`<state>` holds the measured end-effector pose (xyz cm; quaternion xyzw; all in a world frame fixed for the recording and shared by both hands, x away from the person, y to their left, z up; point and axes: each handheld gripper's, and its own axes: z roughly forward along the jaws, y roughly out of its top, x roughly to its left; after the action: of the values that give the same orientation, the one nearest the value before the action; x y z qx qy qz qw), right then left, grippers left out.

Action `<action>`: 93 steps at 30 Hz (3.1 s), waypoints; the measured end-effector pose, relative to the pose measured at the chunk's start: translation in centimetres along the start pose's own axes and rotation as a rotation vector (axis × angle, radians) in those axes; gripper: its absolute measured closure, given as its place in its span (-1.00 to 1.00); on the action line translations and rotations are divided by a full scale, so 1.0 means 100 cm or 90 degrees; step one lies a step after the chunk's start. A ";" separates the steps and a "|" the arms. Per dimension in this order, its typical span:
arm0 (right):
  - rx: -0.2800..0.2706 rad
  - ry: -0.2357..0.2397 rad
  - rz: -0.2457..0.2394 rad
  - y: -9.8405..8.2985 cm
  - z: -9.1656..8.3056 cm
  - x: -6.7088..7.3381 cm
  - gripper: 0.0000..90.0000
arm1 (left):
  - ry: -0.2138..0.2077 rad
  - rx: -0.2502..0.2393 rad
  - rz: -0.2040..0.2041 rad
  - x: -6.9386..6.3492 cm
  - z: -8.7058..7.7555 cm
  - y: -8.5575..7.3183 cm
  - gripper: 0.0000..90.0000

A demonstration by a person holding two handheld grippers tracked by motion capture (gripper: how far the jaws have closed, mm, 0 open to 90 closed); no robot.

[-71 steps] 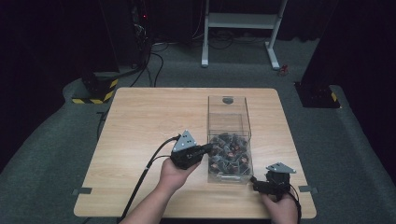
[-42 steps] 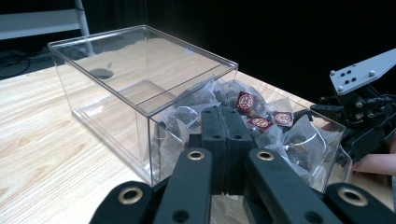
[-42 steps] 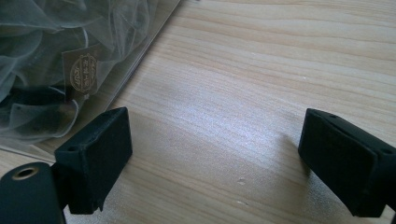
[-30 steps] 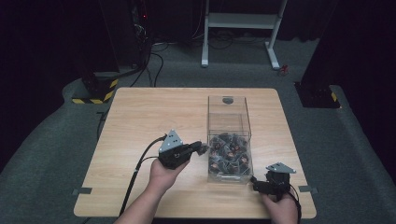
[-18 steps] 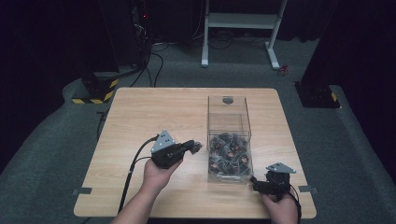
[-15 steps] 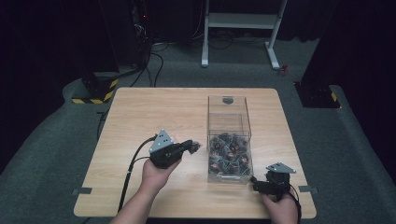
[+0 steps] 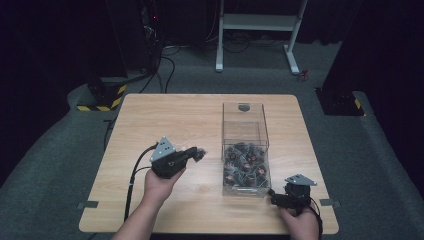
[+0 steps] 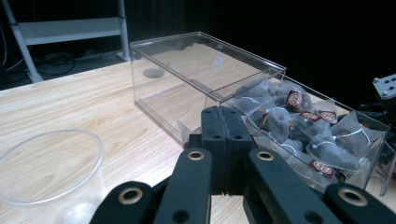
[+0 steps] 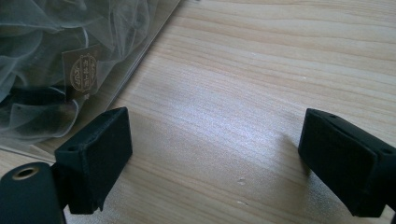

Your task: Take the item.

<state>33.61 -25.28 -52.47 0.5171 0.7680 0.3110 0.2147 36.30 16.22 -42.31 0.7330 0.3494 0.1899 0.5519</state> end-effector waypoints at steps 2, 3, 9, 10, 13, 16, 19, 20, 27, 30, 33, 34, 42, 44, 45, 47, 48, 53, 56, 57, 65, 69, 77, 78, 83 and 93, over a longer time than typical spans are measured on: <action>0.000 0.000 0.000 0.000 0.000 0.000 -0.79 | 0.004 0.000 0.000 0.002 -0.001 0.000 1.00; 0.000 0.000 0.000 0.000 0.000 0.000 -0.79 | 0.007 -0.001 -0.001 0.003 -0.002 0.000 1.00; 0.000 0.000 0.000 0.000 0.000 0.000 -0.79 | 0.022 -0.002 -0.005 0.010 -0.005 -0.001 1.00; 0.000 0.000 0.000 0.000 0.000 0.000 -0.79 | 0.023 -0.004 -0.008 0.011 -0.006 -0.001 1.00; 0.000 0.000 0.000 0.000 0.000 0.000 -0.79 | 0.029 -0.006 -0.009 0.014 -0.008 0.000 1.00; 0.000 0.000 0.000 0.000 0.000 0.000 -0.79 | 0.037 -0.008 -0.011 0.017 -0.010 0.000 1.00; 0.000 0.000 0.000 0.000 0.000 0.000 -0.79 | 0.044 -0.009 -0.014 0.021 -0.012 0.001 1.00; 0.000 0.000 0.000 0.000 0.000 0.000 -0.79 | 0.046 -0.010 -0.014 0.022 -0.012 0.001 1.00; 0.000 0.000 0.000 0.000 0.000 0.000 -0.79 | 0.058 -0.008 -0.016 0.028 -0.014 0.001 1.00; 0.000 0.000 0.000 0.000 0.000 0.000 -0.79 | 0.060 -0.009 -0.015 0.030 -0.015 0.002 1.00; 0.000 0.000 0.000 0.000 0.000 0.000 -0.79 | 0.063 -0.009 -0.016 0.032 -0.015 0.002 1.00; 0.000 0.000 0.000 0.000 0.000 0.000 -0.78 | 0.065 -0.009 -0.015 0.033 -0.015 0.002 1.00; 0.001 0.001 0.003 0.000 0.000 0.000 -0.78 | 0.073 -0.010 -0.016 0.038 -0.016 0.004 1.00; 0.000 0.001 0.002 0.000 0.000 0.000 -0.78 | 0.074 -0.011 -0.016 0.040 -0.015 0.005 1.00; -0.001 0.000 0.002 0.000 0.000 0.000 -0.78 | 0.075 -0.010 -0.016 0.040 -0.015 0.006 1.00; 0.001 0.001 0.003 0.000 0.000 0.000 -0.78 | 0.077 -0.010 -0.013 0.041 -0.015 0.008 1.00; 0.001 0.001 0.002 0.000 0.000 0.000 -0.78 | 0.078 -0.015 -0.015 0.042 -0.015 0.008 1.00; -0.001 0.001 0.001 0.000 0.000 0.000 -0.78 | 0.083 -0.011 -0.014 0.044 -0.013 0.011 1.00; 0.000 0.001 0.002 0.000 0.000 0.000 -0.78 | 0.084 -0.011 -0.011 0.045 -0.012 0.012 1.00; 0.000 0.001 0.003 0.000 0.000 0.001 -0.78 | 0.085 -0.010 -0.010 0.045 -0.011 0.013 1.00; -0.001 0.001 0.001 0.000 0.000 0.000 -0.78 | 0.093 0.000 -0.004 0.050 -0.007 0.016 1.00; 0.000 0.002 0.001 0.000 0.000 0.000 -0.78 | 0.096 0.000 -0.016 0.055 -0.007 0.017 1.00; -0.001 0.002 0.000 0.000 0.000 0.000 -0.78 | 0.102 0.002 -0.012 0.060 -0.003 0.029 1.00; -0.001 0.002 0.000 0.000 0.000 0.000 -0.78 | 0.105 0.004 -0.009 0.061 -0.002 0.030 1.00; 0.000 0.004 -0.004 0.000 0.000 0.000 -0.78 | 0.116 0.015 -0.017 0.068 0.008 0.032 1.00; 0.000 0.004 -0.002 0.000 0.000 0.000 -0.78 | 0.142 0.064 -0.043 0.082 0.027 0.016 0.99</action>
<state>33.58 -25.25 -52.47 0.5152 0.7693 0.3124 0.2125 44.16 20.12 -42.56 0.7219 0.4418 0.2337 0.4786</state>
